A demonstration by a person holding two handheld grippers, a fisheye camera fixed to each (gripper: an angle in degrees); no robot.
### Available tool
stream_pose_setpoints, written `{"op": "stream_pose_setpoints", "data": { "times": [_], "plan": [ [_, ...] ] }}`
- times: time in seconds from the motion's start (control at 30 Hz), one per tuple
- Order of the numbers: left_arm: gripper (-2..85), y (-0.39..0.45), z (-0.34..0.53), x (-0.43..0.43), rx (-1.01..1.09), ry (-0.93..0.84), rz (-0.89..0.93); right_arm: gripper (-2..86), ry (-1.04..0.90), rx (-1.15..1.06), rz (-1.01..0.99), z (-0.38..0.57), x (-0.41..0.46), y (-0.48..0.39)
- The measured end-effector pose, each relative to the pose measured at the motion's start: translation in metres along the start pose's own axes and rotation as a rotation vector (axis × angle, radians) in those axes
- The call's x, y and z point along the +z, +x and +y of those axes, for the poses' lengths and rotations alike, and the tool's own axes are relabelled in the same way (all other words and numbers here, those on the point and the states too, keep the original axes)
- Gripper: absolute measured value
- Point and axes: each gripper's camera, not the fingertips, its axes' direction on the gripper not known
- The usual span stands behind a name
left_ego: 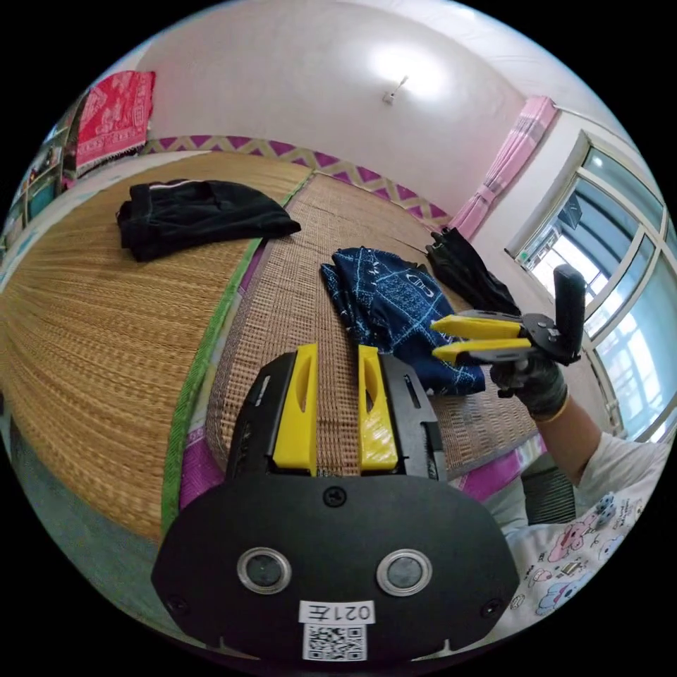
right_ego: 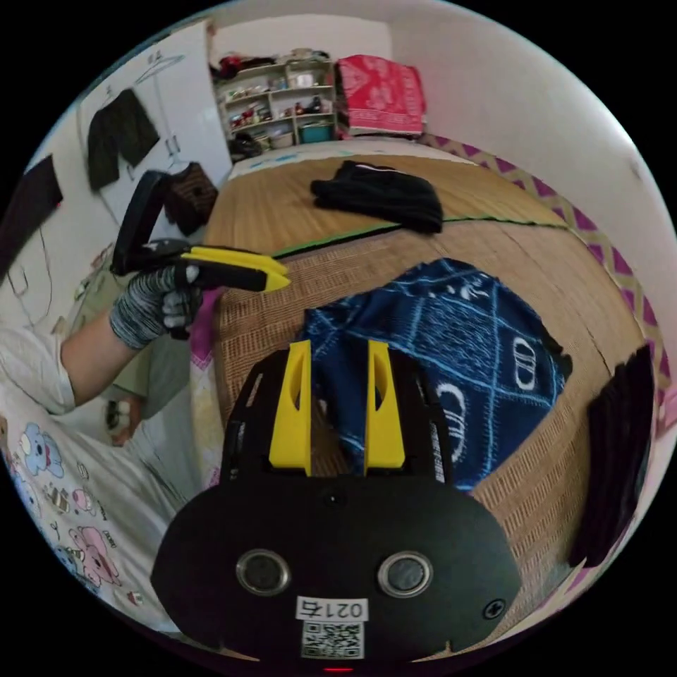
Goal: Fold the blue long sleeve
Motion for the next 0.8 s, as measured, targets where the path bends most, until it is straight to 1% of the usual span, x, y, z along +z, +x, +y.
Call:
{"op": "stream_pose_setpoints", "data": {
  "times": [0.07,0.2,0.23,0.27,0.3,0.37,0.4,0.47,0.5,0.57,0.6,0.67,0.7,0.77,0.8],
  "plan": [
    [8.2,-0.001,0.005,0.001,-0.005,-0.004,0.016,11.8,-0.012,-0.047,0.046,-0.007,0.014,-0.021],
    [7.7,-0.005,0.016,0.006,-0.017,-0.029,0.046,10.6,-0.060,-0.014,0.067,-0.017,0.039,-0.026],
    [7.5,-0.006,0.017,0.007,-0.019,-0.032,0.047,7.6,-0.073,0.017,0.121,-0.017,0.045,-0.024],
    [7.3,-0.006,0.018,0.008,-0.020,-0.031,0.047,4.9,-0.048,0.059,0.151,-0.014,0.042,-0.018],
    [7.1,-0.007,0.018,0.007,-0.022,-0.029,0.046,3.6,-0.019,0.090,0.136,-0.011,0.037,-0.013],
    [6.8,-0.006,0.018,0.006,-0.017,-0.022,0.044,1.2,0.132,0.238,-0.018,0.011,-0.002,0.016],
    [6.7,-0.004,0.017,0.006,-0.006,-0.018,0.038,1.0,0.172,0.269,-0.040,0.019,-0.013,0.023],
    [6.6,0.001,0.014,0.008,0.015,-0.020,0.035,0.3,0.324,0.379,-0.063,0.063,-0.068,0.055],
    [6.6,0.005,0.011,0.011,0.028,-0.023,0.041,0.2,0.355,0.407,-0.057,0.076,-0.082,0.063],
    [6.6,0.013,0.006,0.017,0.042,-0.021,0.057,0.0,0.460,0.543,-0.027,0.143,-0.135,0.098],
    [6.6,0.018,0.002,0.022,0.052,-0.024,0.067,0.0,0.481,0.582,-0.019,0.163,-0.147,0.106],
    [6.6,0.028,-0.004,0.032,0.069,-0.034,0.080,-0.1,0.557,0.731,-0.013,0.243,-0.185,0.132],
    [6.6,0.034,-0.007,0.039,0.080,-0.041,0.086,-0.1,0.568,0.766,-0.010,0.264,-0.192,0.138],
    [6.6,0.044,-0.013,0.050,0.095,-0.054,0.090,0.0,0.591,0.918,0.045,0.340,-0.210,0.152],
    [6.6,0.049,-0.017,0.056,0.098,-0.058,0.098,0.1,0.582,0.954,0.056,0.356,-0.211,0.155]
  ]
}}
